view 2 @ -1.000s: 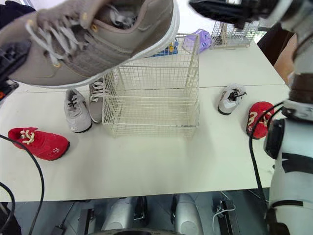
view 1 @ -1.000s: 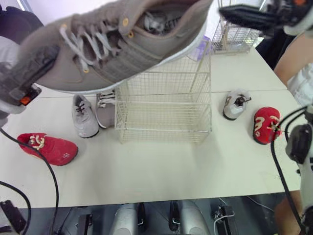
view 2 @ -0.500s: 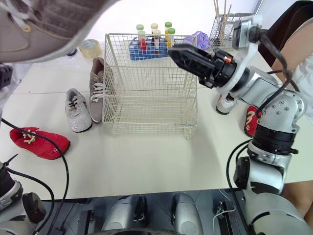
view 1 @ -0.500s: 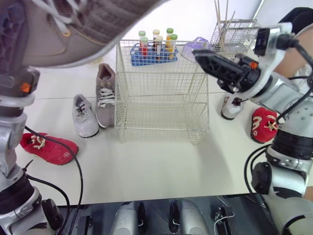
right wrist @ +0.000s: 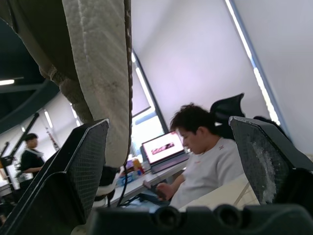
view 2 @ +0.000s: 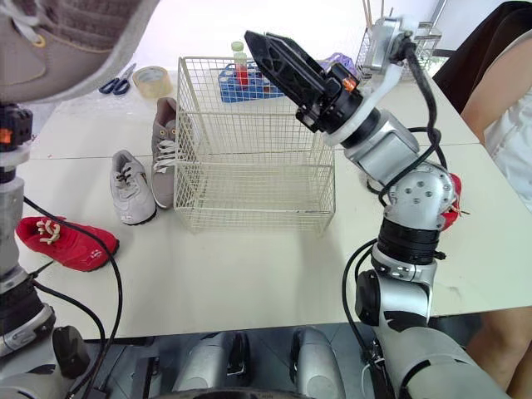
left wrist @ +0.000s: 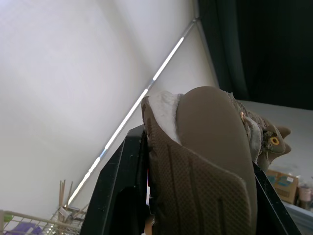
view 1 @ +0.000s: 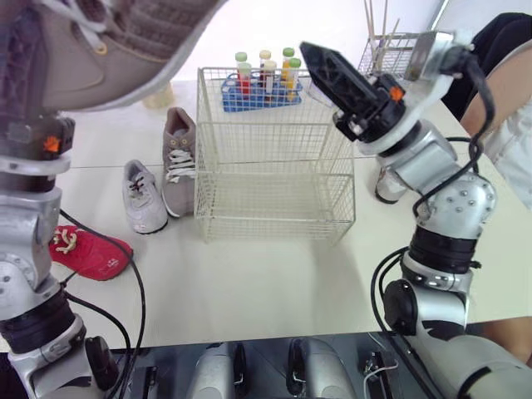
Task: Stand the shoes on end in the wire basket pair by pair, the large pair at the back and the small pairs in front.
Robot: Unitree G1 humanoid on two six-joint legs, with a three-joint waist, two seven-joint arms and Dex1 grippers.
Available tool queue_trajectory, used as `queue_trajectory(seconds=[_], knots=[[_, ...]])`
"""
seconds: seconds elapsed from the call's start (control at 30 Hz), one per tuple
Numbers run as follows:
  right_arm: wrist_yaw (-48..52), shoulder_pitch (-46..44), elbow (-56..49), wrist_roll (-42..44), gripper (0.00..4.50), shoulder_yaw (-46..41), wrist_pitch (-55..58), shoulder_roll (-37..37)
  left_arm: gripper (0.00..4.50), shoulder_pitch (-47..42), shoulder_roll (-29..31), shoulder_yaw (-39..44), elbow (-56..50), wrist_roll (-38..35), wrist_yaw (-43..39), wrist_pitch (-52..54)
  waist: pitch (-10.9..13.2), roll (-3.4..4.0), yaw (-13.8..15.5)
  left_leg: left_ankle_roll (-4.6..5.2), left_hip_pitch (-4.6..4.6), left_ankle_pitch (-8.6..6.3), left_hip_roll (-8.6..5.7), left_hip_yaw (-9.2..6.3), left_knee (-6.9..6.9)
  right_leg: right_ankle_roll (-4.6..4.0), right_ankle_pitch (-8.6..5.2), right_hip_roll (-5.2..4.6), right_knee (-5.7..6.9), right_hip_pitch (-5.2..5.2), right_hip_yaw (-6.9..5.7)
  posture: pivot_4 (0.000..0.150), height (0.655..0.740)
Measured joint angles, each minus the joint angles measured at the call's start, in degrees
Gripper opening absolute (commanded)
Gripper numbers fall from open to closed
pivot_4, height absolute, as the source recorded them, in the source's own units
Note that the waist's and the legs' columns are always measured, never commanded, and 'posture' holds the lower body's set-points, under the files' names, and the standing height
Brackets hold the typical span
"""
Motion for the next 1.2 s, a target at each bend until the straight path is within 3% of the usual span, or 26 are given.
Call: queue_trajectory(seconds=[0.57, 0.87, 1.1, 1.2], knots=[[-2.7, -2.1, -1.6, -1.0, 4.28, 5.5, -6.4, 5.4, 1.45, 0.6, -6.4, -8.8, 0.7, 6.2, 0.2, -0.2, 0.0, 0.01, -0.1, 0.01, -0.02, 0.0, 0.02, -0.03, -0.04, 0.0, 0.0, 0.02, -0.07, 0.0, -0.01, 0.15, 0.74], [-3.5, -2.4, -0.7, -1.0, 4.28, 5.9, -7.1, 5.7, 1.45, 1.3, -6.4, -11.4, -0.4, 9.8, 0.6, 0.2, 0.0, 0.01, -0.1, 0.02, -0.08, -0.01, 0.03, -0.03, -0.06, 0.0, 0.0, 0.02, -0.13, -0.04, -0.01, 0.15, 0.74], [-3.5, -2.4, -0.6, -1.1, 1.98, 5.9, -7.2, 5.2, 1.45, 1.3, -5.9, -11.3, -1.8, 9.7, 1.7, 0.5, 0.0, 0.01, -0.1, 0.03, -0.11, -0.02, 0.03, -0.04, -0.06, 0.0, 0.0, 0.01, -0.16, -0.04, -0.02, 0.15, 0.74], [-3.3, -2.4, -0.6, -1.2, 1.88, 5.9, -7.2, 4.8, 1.45, 1.3, -5.6, -11.4, -2.1, 9.7, 2.2, 0.8, 0.0, 0.02, -0.1, 0.03, -0.11, -0.02, 0.03, -0.04, -0.06, 0.0, 0.0, 0.02, -0.16, -0.05, -0.03, 0.15, 0.74]])
